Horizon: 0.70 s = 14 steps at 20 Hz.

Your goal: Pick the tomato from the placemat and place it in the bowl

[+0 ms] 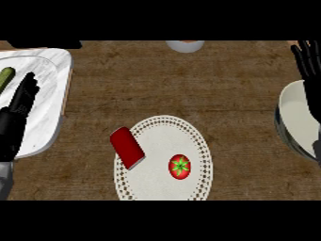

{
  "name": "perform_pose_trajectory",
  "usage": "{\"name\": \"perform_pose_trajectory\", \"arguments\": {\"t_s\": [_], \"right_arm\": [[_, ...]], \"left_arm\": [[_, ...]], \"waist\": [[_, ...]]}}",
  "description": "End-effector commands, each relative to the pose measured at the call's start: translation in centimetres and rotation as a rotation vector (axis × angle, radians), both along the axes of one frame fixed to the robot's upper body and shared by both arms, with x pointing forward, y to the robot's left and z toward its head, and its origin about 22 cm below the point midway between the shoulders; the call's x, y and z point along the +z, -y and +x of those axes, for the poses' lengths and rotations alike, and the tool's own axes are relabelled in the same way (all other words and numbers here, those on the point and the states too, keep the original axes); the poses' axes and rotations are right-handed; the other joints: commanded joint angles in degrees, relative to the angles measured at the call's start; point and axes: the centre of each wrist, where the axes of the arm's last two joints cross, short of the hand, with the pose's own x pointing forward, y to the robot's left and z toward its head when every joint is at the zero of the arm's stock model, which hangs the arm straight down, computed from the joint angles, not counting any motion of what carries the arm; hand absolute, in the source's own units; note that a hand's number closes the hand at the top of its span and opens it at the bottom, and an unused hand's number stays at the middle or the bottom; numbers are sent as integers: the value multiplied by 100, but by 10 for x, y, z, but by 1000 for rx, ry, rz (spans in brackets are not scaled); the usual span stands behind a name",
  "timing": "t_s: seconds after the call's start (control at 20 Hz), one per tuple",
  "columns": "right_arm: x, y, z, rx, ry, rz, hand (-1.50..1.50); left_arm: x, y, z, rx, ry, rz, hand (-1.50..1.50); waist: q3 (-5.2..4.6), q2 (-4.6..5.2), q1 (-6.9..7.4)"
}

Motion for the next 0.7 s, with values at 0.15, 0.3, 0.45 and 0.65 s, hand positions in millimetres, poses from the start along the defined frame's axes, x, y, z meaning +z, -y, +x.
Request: {"name": "perform_pose_trajectory", "arguments": {"t_s": [0.15, 0.3, 0.45, 0.65], "right_arm": [[-83, -83, -40, -174, -382, -63, 150], [-104, -12, -49, -354, -442, -520, 150], [-125, -71, -66, -678, -359, -114, -150], [-123, -150, -88, -757, -166, -23, -150]], "left_arm": [[-19, 35, -3, -50, -50, -154, 0], [-21, 38, -1, -57, -69, -177, 0], [-34, 43, -7, -26, -117, -253, 0], [-42, 62, -3, -42, -136, -271, 0]], "waist": [[165, -1, 34], [-92, 152, -136], [156, -86, -444], [181, -43, -343]]}}
